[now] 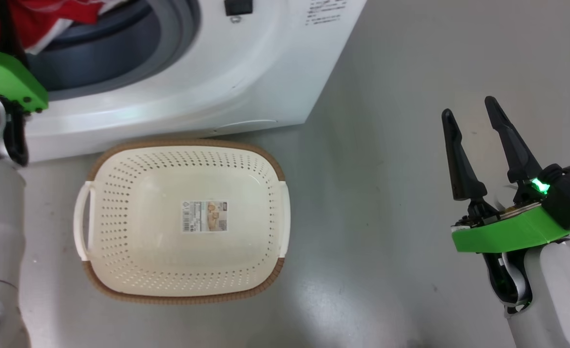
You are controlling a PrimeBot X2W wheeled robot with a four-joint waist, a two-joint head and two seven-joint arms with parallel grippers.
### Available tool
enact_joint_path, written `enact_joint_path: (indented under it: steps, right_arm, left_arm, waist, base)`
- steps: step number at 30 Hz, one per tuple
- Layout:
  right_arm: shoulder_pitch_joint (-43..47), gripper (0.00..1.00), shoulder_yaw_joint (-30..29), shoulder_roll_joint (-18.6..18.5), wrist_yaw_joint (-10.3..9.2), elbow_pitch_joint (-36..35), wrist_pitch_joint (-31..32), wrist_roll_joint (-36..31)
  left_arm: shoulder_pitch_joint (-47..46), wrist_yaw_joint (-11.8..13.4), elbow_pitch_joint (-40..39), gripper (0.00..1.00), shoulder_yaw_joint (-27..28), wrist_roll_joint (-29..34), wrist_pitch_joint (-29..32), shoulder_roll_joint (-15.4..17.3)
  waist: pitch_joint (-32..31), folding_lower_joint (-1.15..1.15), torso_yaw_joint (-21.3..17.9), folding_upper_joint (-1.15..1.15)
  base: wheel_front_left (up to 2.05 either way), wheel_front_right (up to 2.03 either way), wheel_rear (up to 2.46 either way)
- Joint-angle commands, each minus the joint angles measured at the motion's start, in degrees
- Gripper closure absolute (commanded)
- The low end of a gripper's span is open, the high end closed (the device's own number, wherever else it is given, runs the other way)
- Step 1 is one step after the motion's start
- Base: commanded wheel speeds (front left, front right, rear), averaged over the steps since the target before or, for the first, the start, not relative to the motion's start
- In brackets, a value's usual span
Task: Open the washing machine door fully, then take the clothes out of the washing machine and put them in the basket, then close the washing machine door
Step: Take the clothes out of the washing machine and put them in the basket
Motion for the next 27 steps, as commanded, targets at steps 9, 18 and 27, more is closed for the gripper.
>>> enact_joint_path:
  steps: [9,18,27]
  right_arm:
    - [-1.2,0.00,1.7,0.9,0.20,-1.5,-0.4,0.3]
    - [-1.9,0.00,1.4,1.9,0.20,-1.1,-0.4,1.1]
    - [-1.8,0.00,1.2,2.6,0.20,-0.2,-0.4,0.9]
  left_arm:
    - [-4.7,1.8,4.4,0.00,-3.8,4.3,3.9,6.8]
    - [-6.2,2.9,6.2,1.00,-6.0,5.7,7.6,9.3]
    - [-5.9,3.8,6.5,1.00,-6.7,5.4,4.9,9.8]
  waist:
    - [3.2,0.00,-3.1,0.00]
    - [4.9,0.00,-4.9,0.00]
    - [3.8,0.00,-4.8,0.00]
  base:
    - [0.00,0.00,0.00]
    - [0.00,0.00,0.00]
    - [0.00,0.00,0.00]
